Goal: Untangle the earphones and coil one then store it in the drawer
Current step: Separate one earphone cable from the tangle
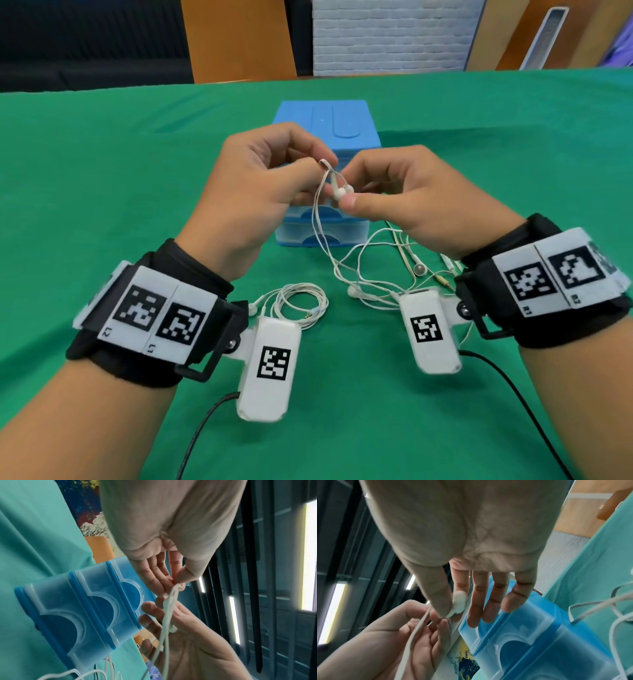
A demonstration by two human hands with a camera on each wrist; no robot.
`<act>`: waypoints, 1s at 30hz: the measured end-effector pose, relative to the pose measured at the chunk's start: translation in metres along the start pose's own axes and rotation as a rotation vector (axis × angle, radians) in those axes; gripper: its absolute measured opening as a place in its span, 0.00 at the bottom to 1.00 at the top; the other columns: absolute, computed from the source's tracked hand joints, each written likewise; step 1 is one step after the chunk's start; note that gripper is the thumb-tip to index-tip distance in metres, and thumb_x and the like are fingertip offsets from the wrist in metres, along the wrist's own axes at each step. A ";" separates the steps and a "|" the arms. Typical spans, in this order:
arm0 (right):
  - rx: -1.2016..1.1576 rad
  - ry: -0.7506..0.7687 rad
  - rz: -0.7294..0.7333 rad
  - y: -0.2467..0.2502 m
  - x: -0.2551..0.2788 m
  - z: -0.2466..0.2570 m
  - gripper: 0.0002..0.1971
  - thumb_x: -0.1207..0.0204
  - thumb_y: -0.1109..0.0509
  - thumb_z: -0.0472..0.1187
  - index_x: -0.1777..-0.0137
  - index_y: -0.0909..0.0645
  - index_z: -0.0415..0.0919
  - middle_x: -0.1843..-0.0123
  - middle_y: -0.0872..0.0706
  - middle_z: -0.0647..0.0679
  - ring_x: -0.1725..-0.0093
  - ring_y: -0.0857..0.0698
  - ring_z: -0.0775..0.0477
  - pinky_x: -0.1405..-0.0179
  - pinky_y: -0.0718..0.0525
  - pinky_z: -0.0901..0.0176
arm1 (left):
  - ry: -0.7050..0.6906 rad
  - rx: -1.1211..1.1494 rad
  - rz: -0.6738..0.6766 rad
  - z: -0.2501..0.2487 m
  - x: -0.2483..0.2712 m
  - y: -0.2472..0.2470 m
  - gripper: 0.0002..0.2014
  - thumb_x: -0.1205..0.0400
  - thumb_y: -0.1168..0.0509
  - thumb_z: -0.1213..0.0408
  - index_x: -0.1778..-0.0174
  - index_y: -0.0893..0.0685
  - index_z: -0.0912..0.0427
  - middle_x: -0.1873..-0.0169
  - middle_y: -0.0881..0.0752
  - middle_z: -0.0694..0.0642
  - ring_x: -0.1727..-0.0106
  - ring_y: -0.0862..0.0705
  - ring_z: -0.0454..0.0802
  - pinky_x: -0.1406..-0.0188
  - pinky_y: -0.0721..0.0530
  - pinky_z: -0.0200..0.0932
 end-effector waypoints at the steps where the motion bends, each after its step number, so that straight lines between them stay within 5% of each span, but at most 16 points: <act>1: -0.015 -0.015 -0.016 0.001 0.000 -0.001 0.07 0.20 0.26 0.34 0.46 0.15 0.31 0.50 0.10 0.30 0.57 0.14 0.48 0.54 0.19 0.59 | 0.016 0.016 -0.007 0.002 -0.001 0.001 0.11 0.22 0.37 0.84 0.60 0.15 0.66 0.70 0.11 0.55 0.69 0.13 0.49 0.59 0.12 0.44; 7: -0.019 -0.029 -0.088 0.018 0.002 0.000 0.06 0.18 0.29 0.36 0.45 0.11 0.39 0.59 0.09 0.37 0.67 0.10 0.43 0.67 0.20 0.58 | 0.064 0.038 -0.018 0.006 -0.002 0.003 0.08 0.19 0.33 0.78 0.60 0.13 0.64 0.68 0.11 0.56 0.69 0.12 0.52 0.64 0.13 0.40; 11: -0.001 0.032 -0.134 0.025 0.001 0.007 0.06 0.19 0.27 0.32 0.45 0.17 0.31 0.62 0.10 0.35 0.73 0.13 0.39 0.73 0.19 0.63 | 0.062 0.043 -0.016 0.009 -0.003 0.003 0.06 0.18 0.32 0.77 0.58 0.12 0.64 0.65 0.11 0.61 0.66 0.11 0.53 0.59 0.11 0.44; 14: 0.032 0.099 -0.163 0.030 0.001 0.014 0.04 0.21 0.25 0.32 0.53 0.17 0.31 0.62 0.13 0.37 0.72 0.19 0.46 0.71 0.18 0.55 | 0.054 0.050 -0.004 0.009 -0.002 0.002 0.04 0.18 0.31 0.77 0.55 0.11 0.67 0.64 0.11 0.62 0.66 0.11 0.51 0.58 0.11 0.43; 18: 0.127 0.152 -0.178 0.027 0.001 0.018 0.04 0.23 0.23 0.37 0.55 0.14 0.37 0.59 0.13 0.36 0.70 0.25 0.30 0.70 0.25 0.38 | 0.045 0.056 0.017 0.008 -0.001 -0.001 0.04 0.19 0.30 0.75 0.51 0.11 0.70 0.57 0.09 0.68 0.64 0.11 0.50 0.57 0.11 0.43; 20: 0.112 0.151 -0.191 0.026 0.001 0.017 0.04 0.25 0.21 0.36 0.56 0.13 0.36 0.61 0.13 0.39 0.70 0.27 0.30 0.71 0.27 0.44 | 0.043 0.059 0.024 0.007 -0.001 -0.002 0.05 0.19 0.30 0.75 0.50 0.10 0.69 0.53 0.09 0.70 0.63 0.11 0.51 0.54 0.11 0.44; 22: 0.048 0.136 -0.202 0.026 0.001 0.016 0.05 0.26 0.20 0.33 0.55 0.13 0.32 0.65 0.14 0.46 0.71 0.26 0.39 0.68 0.25 0.53 | 0.041 0.062 0.025 0.006 -0.001 -0.001 0.05 0.19 0.29 0.74 0.50 0.10 0.68 0.51 0.09 0.71 0.63 0.12 0.51 0.54 0.12 0.43; 26: -0.050 0.147 -0.245 0.029 0.001 0.014 0.07 0.29 0.20 0.28 0.53 0.14 0.31 0.59 0.13 0.39 0.62 0.14 0.50 0.53 0.11 0.46 | 0.050 0.068 0.021 0.009 -0.001 -0.001 0.04 0.19 0.29 0.75 0.52 0.09 0.66 0.60 0.09 0.64 0.65 0.12 0.50 0.56 0.12 0.42; 30: -0.082 0.128 -0.267 0.032 0.000 0.012 0.08 0.29 0.20 0.28 0.52 0.12 0.34 0.57 0.10 0.37 0.60 0.10 0.46 0.48 0.09 0.47 | 0.055 0.063 0.022 0.009 0.000 -0.002 0.03 0.19 0.29 0.76 0.54 0.10 0.67 0.64 0.09 0.60 0.64 0.10 0.51 0.59 0.11 0.43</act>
Point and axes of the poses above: each hand's wrist, its own x-axis away from the middle knuckle, its own y-axis out of the back of the hand, z = x × y, the point moved 7 cm from there along -x, towards the middle knuckle
